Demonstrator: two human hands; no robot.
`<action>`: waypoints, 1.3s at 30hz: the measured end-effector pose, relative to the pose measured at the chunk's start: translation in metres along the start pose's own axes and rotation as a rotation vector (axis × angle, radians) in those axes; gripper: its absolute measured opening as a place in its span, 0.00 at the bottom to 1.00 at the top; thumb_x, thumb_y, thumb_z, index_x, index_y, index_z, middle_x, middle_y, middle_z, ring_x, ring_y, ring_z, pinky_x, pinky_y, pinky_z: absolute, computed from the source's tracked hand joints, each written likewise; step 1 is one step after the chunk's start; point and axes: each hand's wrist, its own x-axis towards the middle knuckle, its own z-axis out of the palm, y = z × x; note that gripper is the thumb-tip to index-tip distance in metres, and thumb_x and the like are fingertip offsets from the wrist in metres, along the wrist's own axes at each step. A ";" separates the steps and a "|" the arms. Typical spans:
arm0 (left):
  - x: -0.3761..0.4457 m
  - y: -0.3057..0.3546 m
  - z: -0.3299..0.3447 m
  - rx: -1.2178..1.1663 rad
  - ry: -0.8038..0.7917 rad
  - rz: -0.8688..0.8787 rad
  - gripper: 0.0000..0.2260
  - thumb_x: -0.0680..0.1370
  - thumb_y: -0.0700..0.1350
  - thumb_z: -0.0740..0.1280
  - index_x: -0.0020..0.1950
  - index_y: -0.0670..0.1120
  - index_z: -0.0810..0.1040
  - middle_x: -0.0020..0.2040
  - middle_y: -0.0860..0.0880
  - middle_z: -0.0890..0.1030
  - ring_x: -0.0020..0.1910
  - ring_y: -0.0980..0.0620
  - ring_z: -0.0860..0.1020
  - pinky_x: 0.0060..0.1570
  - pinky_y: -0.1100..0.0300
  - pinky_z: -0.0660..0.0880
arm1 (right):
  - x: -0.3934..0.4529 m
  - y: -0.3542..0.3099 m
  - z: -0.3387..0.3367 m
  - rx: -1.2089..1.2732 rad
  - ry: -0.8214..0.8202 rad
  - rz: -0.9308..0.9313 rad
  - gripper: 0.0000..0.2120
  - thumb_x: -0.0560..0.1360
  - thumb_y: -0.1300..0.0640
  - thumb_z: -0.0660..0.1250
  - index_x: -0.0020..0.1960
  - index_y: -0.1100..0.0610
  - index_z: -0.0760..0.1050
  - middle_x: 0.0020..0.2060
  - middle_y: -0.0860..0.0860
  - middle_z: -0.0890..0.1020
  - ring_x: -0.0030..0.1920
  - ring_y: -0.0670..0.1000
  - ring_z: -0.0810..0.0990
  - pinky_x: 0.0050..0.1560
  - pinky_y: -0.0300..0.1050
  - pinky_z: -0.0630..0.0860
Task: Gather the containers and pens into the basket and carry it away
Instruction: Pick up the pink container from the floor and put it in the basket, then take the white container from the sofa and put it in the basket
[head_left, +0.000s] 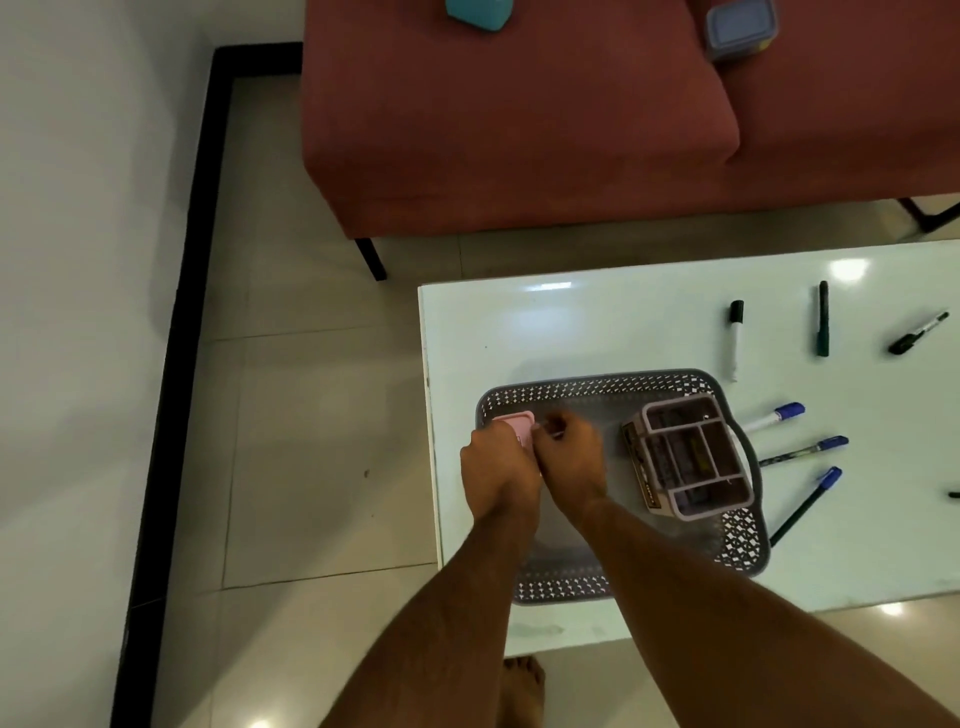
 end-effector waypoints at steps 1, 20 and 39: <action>-0.001 0.002 -0.005 0.006 0.012 0.011 0.11 0.82 0.46 0.65 0.60 0.42 0.81 0.59 0.42 0.83 0.57 0.42 0.82 0.53 0.53 0.80 | 0.000 -0.002 -0.003 -0.029 0.039 -0.032 0.04 0.74 0.58 0.69 0.46 0.58 0.81 0.40 0.54 0.84 0.43 0.57 0.83 0.41 0.52 0.80; 0.168 -0.025 -0.173 0.429 0.193 0.536 0.33 0.83 0.51 0.62 0.82 0.40 0.53 0.82 0.39 0.58 0.80 0.40 0.60 0.78 0.44 0.60 | 0.063 -0.182 0.035 -0.666 0.159 -0.353 0.34 0.77 0.42 0.70 0.76 0.59 0.67 0.74 0.61 0.73 0.73 0.64 0.72 0.71 0.59 0.73; 0.343 0.119 -0.419 0.342 0.277 0.656 0.32 0.84 0.54 0.58 0.83 0.43 0.50 0.83 0.42 0.56 0.81 0.44 0.57 0.80 0.45 0.58 | 0.213 -0.467 0.014 -0.495 0.270 -0.261 0.38 0.81 0.38 0.63 0.82 0.54 0.53 0.78 0.57 0.65 0.76 0.57 0.66 0.74 0.54 0.69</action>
